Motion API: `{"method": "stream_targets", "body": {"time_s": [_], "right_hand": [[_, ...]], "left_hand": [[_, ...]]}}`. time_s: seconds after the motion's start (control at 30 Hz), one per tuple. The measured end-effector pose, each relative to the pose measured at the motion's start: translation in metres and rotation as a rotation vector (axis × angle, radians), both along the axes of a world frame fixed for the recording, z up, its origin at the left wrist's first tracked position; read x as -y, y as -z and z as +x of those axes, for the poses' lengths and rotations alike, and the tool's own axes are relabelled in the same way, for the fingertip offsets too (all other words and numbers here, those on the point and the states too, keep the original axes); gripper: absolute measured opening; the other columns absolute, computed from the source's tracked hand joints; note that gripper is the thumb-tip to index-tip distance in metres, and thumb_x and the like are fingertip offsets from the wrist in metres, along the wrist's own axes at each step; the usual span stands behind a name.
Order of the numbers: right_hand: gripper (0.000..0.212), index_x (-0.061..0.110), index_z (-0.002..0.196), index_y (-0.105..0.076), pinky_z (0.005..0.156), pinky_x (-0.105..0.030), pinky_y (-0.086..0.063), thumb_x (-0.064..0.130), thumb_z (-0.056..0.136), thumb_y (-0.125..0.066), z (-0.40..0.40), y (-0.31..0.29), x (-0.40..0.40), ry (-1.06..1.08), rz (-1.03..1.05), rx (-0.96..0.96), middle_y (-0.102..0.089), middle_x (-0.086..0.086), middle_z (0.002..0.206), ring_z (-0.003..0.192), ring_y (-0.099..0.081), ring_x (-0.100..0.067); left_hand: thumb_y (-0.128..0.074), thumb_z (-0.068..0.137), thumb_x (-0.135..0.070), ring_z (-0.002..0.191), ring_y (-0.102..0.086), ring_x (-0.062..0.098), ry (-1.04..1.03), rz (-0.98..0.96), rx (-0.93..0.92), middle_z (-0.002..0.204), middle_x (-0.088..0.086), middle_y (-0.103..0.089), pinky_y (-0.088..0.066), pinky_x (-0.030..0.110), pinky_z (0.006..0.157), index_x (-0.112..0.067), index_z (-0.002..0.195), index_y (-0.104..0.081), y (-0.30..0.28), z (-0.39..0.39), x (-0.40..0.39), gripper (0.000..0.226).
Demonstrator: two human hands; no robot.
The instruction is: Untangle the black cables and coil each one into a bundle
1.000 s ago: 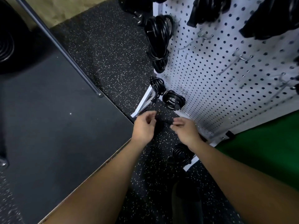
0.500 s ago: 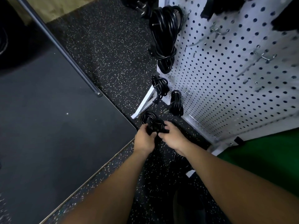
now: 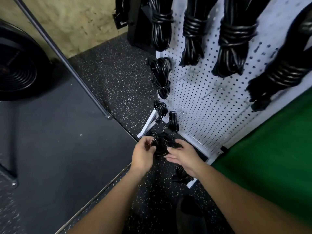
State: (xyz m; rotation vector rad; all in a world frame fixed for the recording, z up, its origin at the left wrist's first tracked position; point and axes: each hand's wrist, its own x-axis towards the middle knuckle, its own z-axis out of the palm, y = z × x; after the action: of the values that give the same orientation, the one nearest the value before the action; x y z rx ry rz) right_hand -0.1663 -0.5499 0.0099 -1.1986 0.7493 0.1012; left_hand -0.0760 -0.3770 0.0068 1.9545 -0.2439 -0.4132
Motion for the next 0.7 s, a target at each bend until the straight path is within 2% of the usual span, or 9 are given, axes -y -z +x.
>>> {"method": "stream_targets", "body": {"time_s": [0.13,0.23,0.3,0.4,0.47,0.57,0.7], "right_hand": [[0.070,0.017,0.169,-0.037,0.093,-0.051,-0.067,0.024,0.108,-0.070,-0.013,-0.044,0.001,-0.119,-0.073,-0.004,-0.080,-0.022,0.112,0.095,-0.083,-0.035],[0.064,0.013,0.168,-0.037,0.093,-0.052,-0.066,0.020,0.111,-0.065,-0.012,-0.078,0.006,-0.085,-0.070,0.080,-0.081,-0.021,0.102,0.096,-0.082,-0.038],[0.060,0.016,0.165,-0.044,0.093,-0.052,-0.066,0.020,0.110,-0.065,-0.006,-0.098,0.012,-0.044,-0.096,0.161,-0.081,-0.021,0.103,0.096,-0.082,-0.039],[0.057,0.020,0.160,-0.051,0.087,-0.047,-0.065,0.022,0.107,-0.071,0.002,-0.117,0.018,0.073,-0.044,0.240,-0.080,-0.020,0.097,0.089,-0.080,-0.036],[0.061,0.020,0.160,-0.051,0.076,-0.040,-0.062,0.025,0.104,-0.076,0.007,-0.122,0.021,0.150,0.044,0.271,-0.076,-0.013,0.087,0.077,-0.075,-0.027],[0.064,0.011,0.159,-0.053,0.068,-0.033,-0.057,0.030,0.102,-0.077,0.015,-0.123,0.025,0.181,0.093,0.313,-0.071,-0.008,0.085,0.072,-0.068,-0.020],[0.058,0.012,0.156,-0.057,0.074,-0.035,-0.055,0.030,0.103,-0.074,0.023,-0.123,0.028,0.200,0.128,0.368,-0.072,-0.009,0.088,0.077,-0.067,-0.019]], "left_hand": [[-0.066,0.100,0.008,0.092,-0.069,0.017,0.034,-0.080,0.055,0.098,-0.003,-0.076,-0.057,0.037,0.089,-0.024,0.102,-0.072,-0.039,0.001,-0.003,0.033],[-0.069,0.101,0.004,0.091,-0.067,0.030,0.037,-0.160,0.113,0.097,0.009,-0.074,-0.057,0.048,0.087,-0.028,0.103,-0.073,-0.069,0.011,-0.001,0.032],[-0.071,0.101,0.001,0.087,-0.065,0.029,0.056,-0.228,0.142,0.099,0.014,-0.073,-0.057,0.050,0.086,-0.029,0.106,-0.075,-0.091,0.021,0.005,0.031],[-0.074,0.101,0.000,0.099,-0.074,0.033,0.062,-0.388,0.077,0.108,0.016,-0.077,-0.063,0.054,0.094,-0.019,0.113,-0.076,-0.122,0.036,0.020,0.022],[-0.077,0.100,-0.005,0.101,-0.074,0.036,0.052,-0.502,-0.022,0.112,0.022,-0.077,-0.062,0.056,0.099,-0.011,0.116,-0.075,-0.136,0.044,0.031,0.017],[-0.079,0.101,-0.010,0.096,-0.070,0.030,-0.011,-0.582,-0.109,0.104,0.019,-0.074,-0.060,0.052,0.101,-0.006,0.115,-0.076,-0.148,0.053,0.046,0.015],[-0.078,0.101,-0.009,0.089,-0.070,0.021,-0.059,-0.646,-0.112,0.096,0.008,-0.076,-0.061,0.042,0.089,-0.011,0.110,-0.079,-0.158,0.061,0.059,0.009]]}}
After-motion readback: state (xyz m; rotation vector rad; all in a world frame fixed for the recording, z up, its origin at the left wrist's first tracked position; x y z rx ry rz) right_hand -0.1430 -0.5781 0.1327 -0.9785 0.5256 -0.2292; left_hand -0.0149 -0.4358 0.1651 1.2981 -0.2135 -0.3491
